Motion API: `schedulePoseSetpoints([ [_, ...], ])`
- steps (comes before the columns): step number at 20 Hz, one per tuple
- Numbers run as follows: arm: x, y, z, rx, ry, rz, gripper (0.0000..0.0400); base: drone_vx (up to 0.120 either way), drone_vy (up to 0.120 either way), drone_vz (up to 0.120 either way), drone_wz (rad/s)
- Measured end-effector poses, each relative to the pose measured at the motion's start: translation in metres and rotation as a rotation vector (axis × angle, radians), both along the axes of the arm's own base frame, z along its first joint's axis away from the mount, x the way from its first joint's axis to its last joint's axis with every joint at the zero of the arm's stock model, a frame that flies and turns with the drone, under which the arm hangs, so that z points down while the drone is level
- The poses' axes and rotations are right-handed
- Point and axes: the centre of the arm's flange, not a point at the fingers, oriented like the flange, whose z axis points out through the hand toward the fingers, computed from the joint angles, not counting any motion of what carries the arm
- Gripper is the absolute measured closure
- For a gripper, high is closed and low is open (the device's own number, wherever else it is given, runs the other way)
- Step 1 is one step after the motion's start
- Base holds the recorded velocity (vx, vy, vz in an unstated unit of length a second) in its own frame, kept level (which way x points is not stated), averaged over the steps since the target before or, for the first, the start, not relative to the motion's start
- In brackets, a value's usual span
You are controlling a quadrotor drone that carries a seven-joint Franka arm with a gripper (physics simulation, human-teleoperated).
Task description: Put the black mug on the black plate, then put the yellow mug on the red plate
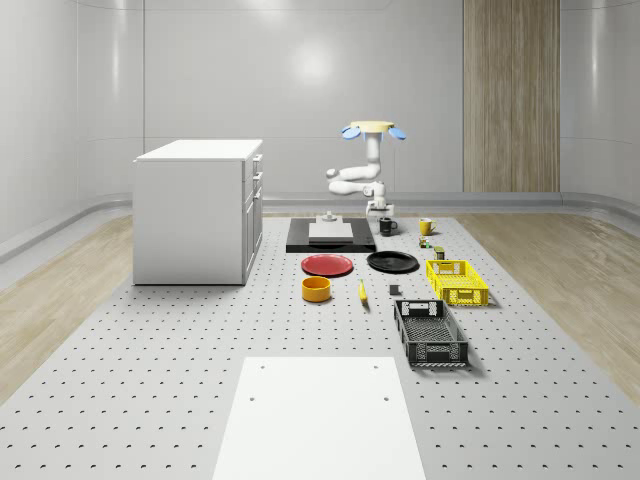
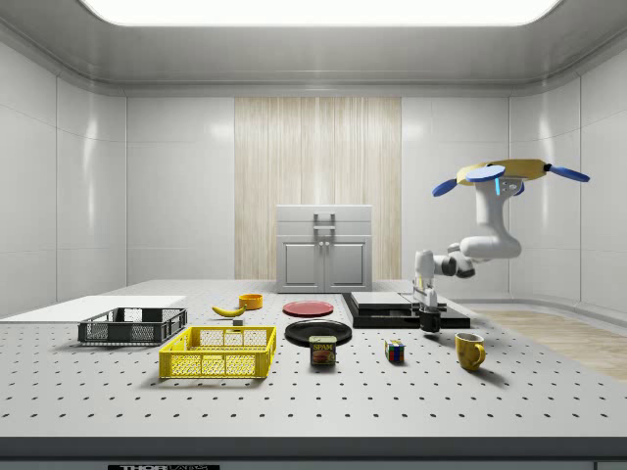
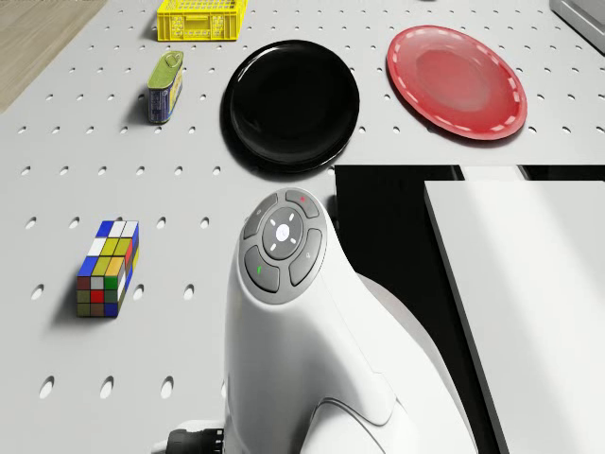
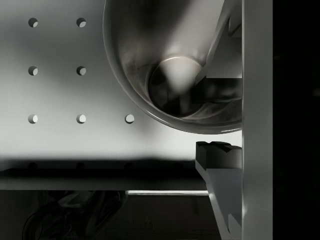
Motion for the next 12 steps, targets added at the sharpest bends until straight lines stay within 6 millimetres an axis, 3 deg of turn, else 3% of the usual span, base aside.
schedulePoseSetpoints([
  [2, 0.000, 0.000, -0.008, 0.000, 0.000, 0.000, 0.0289, 0.000, 0.000, 0.120, 0.000],
  [6, 0.000, 0.000, -0.019, 0.000, 0.000, 0.000, 0.0290, 0.120, 0.000, 0.110, 0.000],
  [12, 0.000, 0.000, -0.025, 0.000, 0.000, 0.000, 0.0290, 0.120, 0.000, 0.000, 0.000],
])
